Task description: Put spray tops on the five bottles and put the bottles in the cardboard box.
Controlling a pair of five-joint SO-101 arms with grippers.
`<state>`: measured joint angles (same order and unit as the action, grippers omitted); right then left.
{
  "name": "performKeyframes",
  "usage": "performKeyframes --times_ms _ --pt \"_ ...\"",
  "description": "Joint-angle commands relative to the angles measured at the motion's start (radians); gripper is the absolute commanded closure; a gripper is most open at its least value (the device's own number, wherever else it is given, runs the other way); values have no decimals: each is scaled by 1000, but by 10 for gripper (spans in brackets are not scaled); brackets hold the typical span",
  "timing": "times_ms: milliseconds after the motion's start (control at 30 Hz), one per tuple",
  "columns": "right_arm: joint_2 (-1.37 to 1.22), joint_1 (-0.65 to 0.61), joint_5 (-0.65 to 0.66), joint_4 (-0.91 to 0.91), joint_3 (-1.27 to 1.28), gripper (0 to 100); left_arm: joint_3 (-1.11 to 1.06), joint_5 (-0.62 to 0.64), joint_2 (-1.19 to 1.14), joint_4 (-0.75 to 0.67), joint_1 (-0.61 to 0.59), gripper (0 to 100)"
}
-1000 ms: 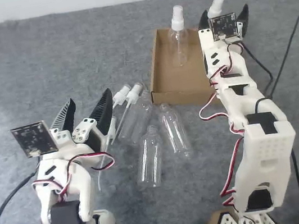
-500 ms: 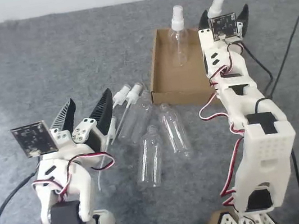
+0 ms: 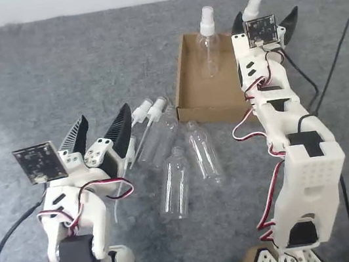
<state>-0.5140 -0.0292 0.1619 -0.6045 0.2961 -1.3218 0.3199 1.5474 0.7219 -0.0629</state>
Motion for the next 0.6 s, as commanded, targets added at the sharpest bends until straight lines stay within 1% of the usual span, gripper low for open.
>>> performKeyframes --times_ms 0,100,167,267,367,567 --pt "15 2 2 12 -38 552 4 -3 -2 -25 3 702" --pt "28 2 2 15 -34 552 4 -3 -2 -25 3 702" --pt "41 2 -14 54 -37 552 4 -3 -2 -25 3 702" --pt "71 7 -109 157 -54 552 4 -3 -2 -25 3 702" --pt "91 12 -172 199 -72 552 4 -3 -2 -25 3 702" --pt "104 10 -176 197 -86 552 4 -3 -2 -25 3 702"
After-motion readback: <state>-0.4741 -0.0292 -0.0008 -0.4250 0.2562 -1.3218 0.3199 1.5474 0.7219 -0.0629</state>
